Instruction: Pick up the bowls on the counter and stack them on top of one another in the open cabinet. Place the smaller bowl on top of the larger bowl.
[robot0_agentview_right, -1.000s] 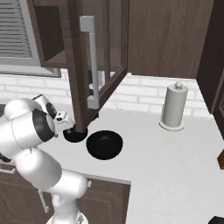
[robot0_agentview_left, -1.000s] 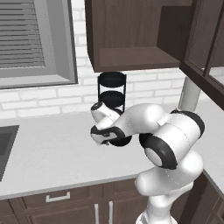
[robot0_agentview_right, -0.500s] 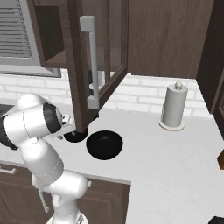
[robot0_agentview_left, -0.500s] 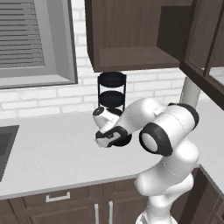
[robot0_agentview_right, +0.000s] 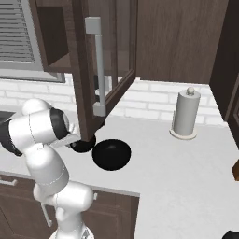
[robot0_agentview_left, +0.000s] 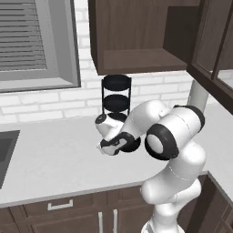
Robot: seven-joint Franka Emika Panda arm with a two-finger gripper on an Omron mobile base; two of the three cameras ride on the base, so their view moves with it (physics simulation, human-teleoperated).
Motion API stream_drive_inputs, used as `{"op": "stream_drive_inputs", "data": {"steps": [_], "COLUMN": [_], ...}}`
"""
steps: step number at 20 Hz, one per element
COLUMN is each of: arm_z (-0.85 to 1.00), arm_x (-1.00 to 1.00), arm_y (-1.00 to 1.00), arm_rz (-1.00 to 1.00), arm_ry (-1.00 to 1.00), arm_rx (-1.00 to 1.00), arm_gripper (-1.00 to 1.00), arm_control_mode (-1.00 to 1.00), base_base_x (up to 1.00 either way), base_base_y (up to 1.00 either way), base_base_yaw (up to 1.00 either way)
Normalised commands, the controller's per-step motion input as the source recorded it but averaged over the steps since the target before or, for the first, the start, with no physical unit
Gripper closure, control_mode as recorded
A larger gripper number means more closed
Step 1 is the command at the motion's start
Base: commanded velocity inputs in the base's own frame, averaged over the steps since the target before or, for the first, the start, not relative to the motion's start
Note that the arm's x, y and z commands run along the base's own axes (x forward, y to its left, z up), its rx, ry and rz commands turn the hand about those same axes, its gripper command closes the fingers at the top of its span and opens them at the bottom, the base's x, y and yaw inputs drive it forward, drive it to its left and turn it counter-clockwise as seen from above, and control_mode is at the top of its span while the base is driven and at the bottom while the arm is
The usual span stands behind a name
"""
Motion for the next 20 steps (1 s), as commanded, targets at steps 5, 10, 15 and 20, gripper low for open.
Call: {"op": "stream_drive_inputs", "data": {"steps": [5,10,15,20], "arm_z": [0.34,0.97,0.95,0.27], "arm_x": [-0.04,-0.18,-0.2,-0.13], "arm_y": [0.0,0.0,-0.45,-0.97], "arm_rz": [0.0,-0.07,-0.11,-0.11], "arm_ry": [-0.08,-0.23,-0.18,-0.01], "arm_rx": [0.0,0.0,0.0,0.0], "arm_gripper": [1.0,1.0,1.0,1.0], "arm_control_mode": [-1.0,-1.0,-1.0,-1.0], "base_base_x": [0.0,0.0,0.0,0.0], "base_base_y": [0.0,0.0,0.0,0.0], "base_base_yaw": [0.0,0.0,0.0,0.0]}}
